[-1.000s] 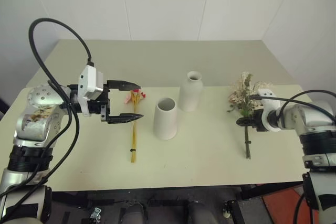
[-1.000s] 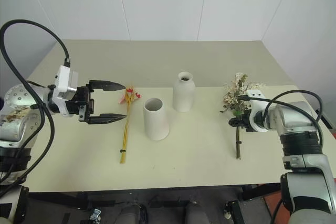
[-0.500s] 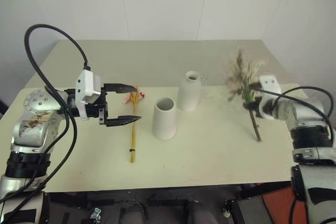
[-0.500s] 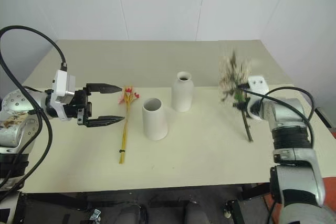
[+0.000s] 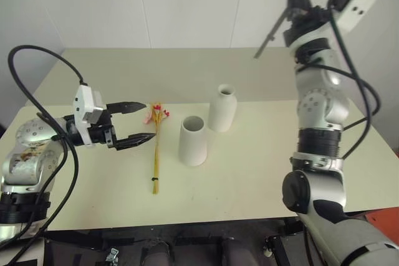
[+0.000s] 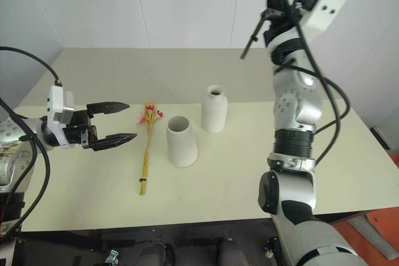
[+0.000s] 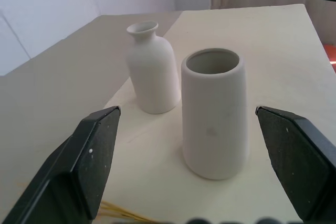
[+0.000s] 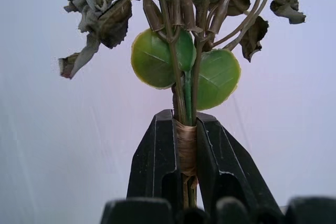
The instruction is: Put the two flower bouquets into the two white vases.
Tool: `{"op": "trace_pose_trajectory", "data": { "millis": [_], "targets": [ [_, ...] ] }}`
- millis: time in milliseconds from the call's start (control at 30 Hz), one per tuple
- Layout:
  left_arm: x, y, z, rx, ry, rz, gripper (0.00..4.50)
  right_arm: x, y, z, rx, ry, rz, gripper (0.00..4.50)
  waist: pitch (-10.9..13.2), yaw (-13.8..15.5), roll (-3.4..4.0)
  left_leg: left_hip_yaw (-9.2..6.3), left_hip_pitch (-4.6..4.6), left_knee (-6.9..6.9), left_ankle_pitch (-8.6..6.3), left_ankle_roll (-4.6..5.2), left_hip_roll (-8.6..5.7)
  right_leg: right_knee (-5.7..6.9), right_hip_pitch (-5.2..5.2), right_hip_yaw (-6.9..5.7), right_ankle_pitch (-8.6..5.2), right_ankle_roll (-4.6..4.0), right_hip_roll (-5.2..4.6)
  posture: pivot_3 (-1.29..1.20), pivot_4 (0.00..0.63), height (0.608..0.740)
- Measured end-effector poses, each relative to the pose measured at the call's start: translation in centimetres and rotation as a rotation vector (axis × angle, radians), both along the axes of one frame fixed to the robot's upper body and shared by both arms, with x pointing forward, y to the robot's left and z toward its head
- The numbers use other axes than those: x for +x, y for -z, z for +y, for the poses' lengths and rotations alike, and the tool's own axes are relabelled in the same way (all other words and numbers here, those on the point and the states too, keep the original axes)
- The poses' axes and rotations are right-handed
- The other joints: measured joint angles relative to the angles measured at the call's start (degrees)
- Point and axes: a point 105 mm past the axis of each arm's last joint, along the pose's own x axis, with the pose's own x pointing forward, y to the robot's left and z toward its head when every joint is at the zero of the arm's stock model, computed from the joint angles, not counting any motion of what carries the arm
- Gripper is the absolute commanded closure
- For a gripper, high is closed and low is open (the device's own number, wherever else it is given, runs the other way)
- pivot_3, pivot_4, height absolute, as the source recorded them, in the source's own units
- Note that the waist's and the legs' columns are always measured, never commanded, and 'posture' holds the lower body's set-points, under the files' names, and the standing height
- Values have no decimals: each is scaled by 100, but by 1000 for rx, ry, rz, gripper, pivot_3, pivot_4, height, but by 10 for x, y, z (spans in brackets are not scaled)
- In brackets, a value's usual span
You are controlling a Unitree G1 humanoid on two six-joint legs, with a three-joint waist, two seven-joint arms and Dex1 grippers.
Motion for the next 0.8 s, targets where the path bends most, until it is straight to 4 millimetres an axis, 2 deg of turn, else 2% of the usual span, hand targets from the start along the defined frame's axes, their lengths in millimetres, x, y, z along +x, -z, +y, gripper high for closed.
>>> {"op": "trace_pose_trajectory", "data": {
  "millis": [133, 267, 400, 567, 700, 800],
  "targets": [
    [-2, 15, 7, -5, -45, 48, 0, 7, 17, 23, -2, -64, 41, 4273, 0, 1, 1, 1, -3, -2, 0, 0, 0, -2, -2, -1, 0, -1, 0, 0, 150, 740],
    [-6, 15, 6, 0, -54, 47, 0, 13, 37, 37, -20, -92, 94, 4273, 1, 22, 2, 0, -5, -2, 0, 0, 0, -3, -2, -4, 0, -1, -2, 0, 150, 740],
    [-8, 15, 6, 3, -67, 45, 0, 13, 45, 37, -28, -86, 109, 4273, 1, 20, 2, 0, -4, -2, 0, -1, 0, -4, -1, -5, 0, -1, -2, 0, 150, 740],
    [-9, 14, 6, 11, -75, 45, 0, 17, 69, 35, -40, -69, 163, 4273, 1, 9, 3, 1, -3, -2, 0, -1, 0, -2, -2, -4, 0, -1, -2, 0, 150, 740],
    [-9, 13, 6, 11, -76, 42, 0, 17, 70, 35, -44, -62, 154, 4273, 2, -3, 3, 0, -2, -4, 0, -1, 1, -3, -3, -3, 0, -1, -1, 0, 150, 740],
    [-9, 12, 6, 13, -76, 41, 0, 19, 78, 38, -56, -62, 162, 4273, 1, -2, 3, 0, 0, -4, 0, -1, 1, -2, -1, -4, 0, -1, 0, 0, 150, 740]
  ]
}}
